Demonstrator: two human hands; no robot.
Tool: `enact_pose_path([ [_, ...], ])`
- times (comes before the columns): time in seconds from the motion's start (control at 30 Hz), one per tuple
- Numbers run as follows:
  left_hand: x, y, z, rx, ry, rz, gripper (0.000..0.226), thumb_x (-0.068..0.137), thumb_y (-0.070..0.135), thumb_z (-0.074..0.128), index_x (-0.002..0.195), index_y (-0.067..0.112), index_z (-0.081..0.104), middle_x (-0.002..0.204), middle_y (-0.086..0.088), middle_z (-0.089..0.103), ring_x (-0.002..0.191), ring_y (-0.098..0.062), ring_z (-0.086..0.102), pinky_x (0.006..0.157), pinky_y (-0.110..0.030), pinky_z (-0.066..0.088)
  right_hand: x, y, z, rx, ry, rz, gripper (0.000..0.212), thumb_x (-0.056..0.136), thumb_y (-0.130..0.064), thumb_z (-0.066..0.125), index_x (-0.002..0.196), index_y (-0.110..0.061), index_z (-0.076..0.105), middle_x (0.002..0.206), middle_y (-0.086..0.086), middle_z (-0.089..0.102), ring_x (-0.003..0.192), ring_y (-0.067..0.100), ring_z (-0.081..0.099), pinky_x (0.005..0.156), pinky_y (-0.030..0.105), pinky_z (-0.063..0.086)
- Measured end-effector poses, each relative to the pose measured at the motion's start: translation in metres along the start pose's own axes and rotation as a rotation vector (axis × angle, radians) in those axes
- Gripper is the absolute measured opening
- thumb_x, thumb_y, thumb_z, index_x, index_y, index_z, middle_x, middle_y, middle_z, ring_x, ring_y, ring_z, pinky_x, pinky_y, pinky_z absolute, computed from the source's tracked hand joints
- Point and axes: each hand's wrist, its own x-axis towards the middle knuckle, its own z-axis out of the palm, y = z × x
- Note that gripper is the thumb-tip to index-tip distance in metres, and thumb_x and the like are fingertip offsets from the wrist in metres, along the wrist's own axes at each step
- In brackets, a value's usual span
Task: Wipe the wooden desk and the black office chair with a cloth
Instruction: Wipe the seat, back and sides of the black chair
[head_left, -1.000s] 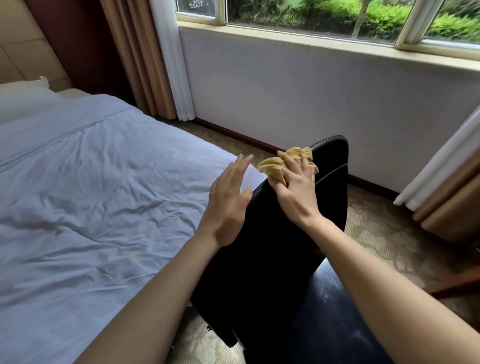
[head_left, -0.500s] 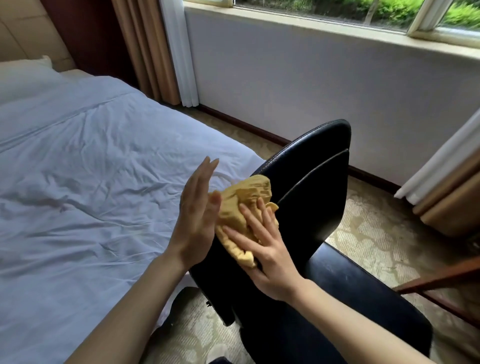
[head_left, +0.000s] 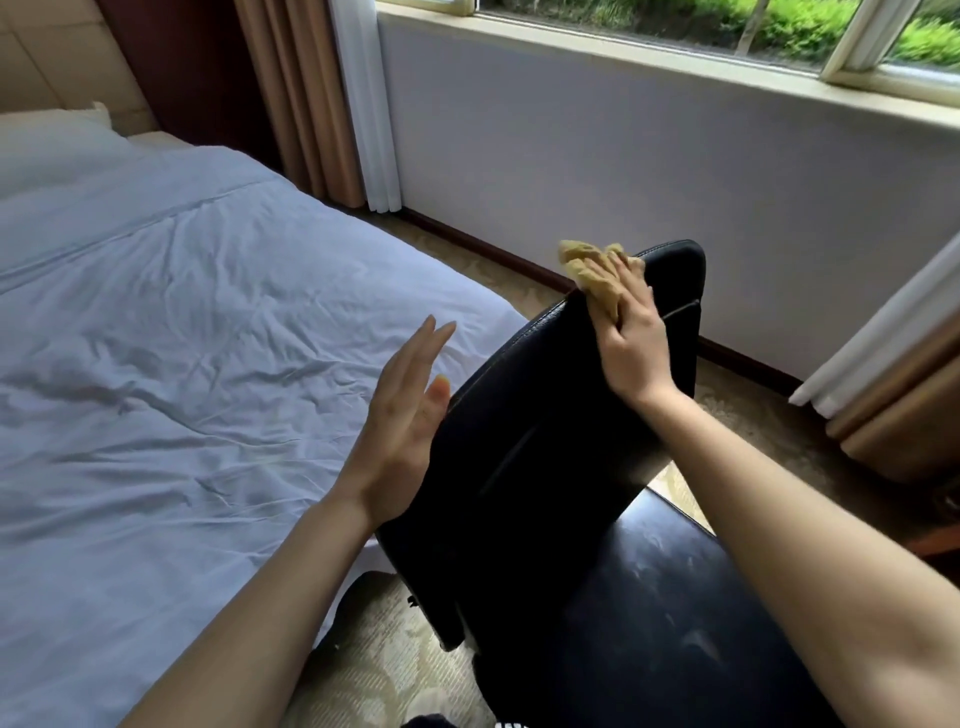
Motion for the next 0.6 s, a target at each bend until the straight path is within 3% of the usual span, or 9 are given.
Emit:
enact_pose_path([
  [0.1,0.000,0.001,0.001,-0.029,0.029,-0.002,0.048,0.089,0.054,0.020,0.136,0.045,0.022,0.156,0.010,0.018,0.142,0.001,0.013,0.116,-0.023,0.012,0.020,-0.018,0.013,0.001,0.124,0.335,0.038,0.098,-0.025,0.048,0.134,-0.013,0.052,0.154,0.001,0.030,0.145,0.018,0.015,0.119,0.039,0.007],
  [0.17,-0.001,0.000,0.000,-0.042,0.074,-0.013,0.049,0.090,0.053,0.020,0.138,0.044,0.019,0.157,0.011,0.014,0.143,0.001,0.009,0.113,-0.014,0.010,0.014,-0.035,0.030,-0.081,0.111,0.397,0.031,0.096,-0.028,0.050,0.122,-0.017,0.061,0.154,-0.005,0.027,0.146,0.019,0.007,0.118,0.038,-0.002],
  [0.27,-0.003,-0.002,-0.001,-0.063,0.141,-0.011,0.051,0.092,0.051,0.020,0.141,0.039,0.017,0.158,0.009,0.013,0.143,0.000,0.009,0.110,-0.008,0.009,-0.018,-0.053,0.046,-0.100,0.063,0.234,0.024,0.093,-0.024,0.054,0.112,-0.018,0.067,0.150,-0.006,0.035,0.145,0.019,0.008,0.117,0.038,-0.005],
  [0.47,-0.004,-0.005,-0.003,-0.073,0.249,0.035,0.046,0.094,0.046,0.023,0.139,0.039,0.018,0.157,0.000,0.017,0.144,-0.010,0.017,0.118,-0.038,0.016,-0.088,-0.083,0.054,0.015,-0.072,-0.063,0.035,0.086,-0.024,0.054,0.119,-0.023,0.066,0.146,-0.002,0.042,0.144,0.024,0.016,0.115,0.050,0.003],
  [0.6,-0.005,-0.001,0.000,-0.072,0.431,0.084,0.042,0.095,0.039,0.027,0.136,0.032,0.025,0.153,-0.011,0.025,0.138,-0.020,0.032,0.113,-0.043,0.027,-0.125,-0.077,0.061,0.059,-0.090,-0.249,0.041,0.088,-0.017,0.056,0.128,-0.022,0.058,0.147,0.004,0.041,0.144,0.028,0.019,0.116,0.052,0.010],
])
